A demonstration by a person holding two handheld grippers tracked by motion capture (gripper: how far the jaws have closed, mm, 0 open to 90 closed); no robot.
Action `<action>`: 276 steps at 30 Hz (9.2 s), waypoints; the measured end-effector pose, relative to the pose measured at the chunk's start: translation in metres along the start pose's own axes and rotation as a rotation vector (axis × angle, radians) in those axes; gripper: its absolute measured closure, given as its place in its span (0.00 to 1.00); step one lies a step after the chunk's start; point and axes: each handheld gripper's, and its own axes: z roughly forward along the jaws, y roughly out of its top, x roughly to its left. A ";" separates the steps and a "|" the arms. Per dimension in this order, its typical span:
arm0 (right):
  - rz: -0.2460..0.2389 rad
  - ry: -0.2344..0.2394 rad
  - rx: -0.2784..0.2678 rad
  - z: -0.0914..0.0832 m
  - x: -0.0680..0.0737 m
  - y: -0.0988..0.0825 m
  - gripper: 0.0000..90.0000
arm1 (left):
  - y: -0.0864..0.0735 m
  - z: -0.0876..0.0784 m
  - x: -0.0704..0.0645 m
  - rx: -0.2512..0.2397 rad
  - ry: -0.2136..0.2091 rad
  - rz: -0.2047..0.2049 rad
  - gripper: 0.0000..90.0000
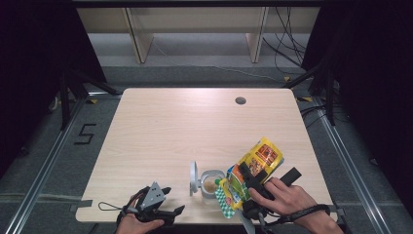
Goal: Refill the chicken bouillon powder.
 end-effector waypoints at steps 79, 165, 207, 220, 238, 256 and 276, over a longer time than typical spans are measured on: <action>-0.047 0.003 0.004 0.001 -0.009 -0.004 0.67 | -0.001 0.001 -0.003 -0.003 -0.001 -0.061 0.26; -0.097 0.015 -0.020 0.003 -0.012 -0.002 0.67 | 0.000 0.000 0.001 0.003 0.008 0.008 0.26; -0.098 0.013 -0.023 0.003 -0.014 -0.003 0.67 | 0.000 0.000 -0.001 -0.001 0.000 -0.008 0.26; -0.095 0.005 -0.024 0.003 -0.015 -0.005 0.67 | -0.001 0.001 -0.003 -0.004 0.000 -0.059 0.26; -0.100 0.013 -0.015 0.002 -0.014 -0.006 0.69 | -0.001 0.001 -0.003 -0.004 0.000 -0.059 0.26; -0.098 0.015 -0.017 0.002 -0.013 -0.006 0.69 | 0.000 0.000 -0.002 -0.003 0.001 -0.041 0.26; -0.104 0.010 -0.007 -0.001 -0.014 -0.007 0.69 | 0.000 0.000 -0.002 -0.011 0.002 -0.031 0.26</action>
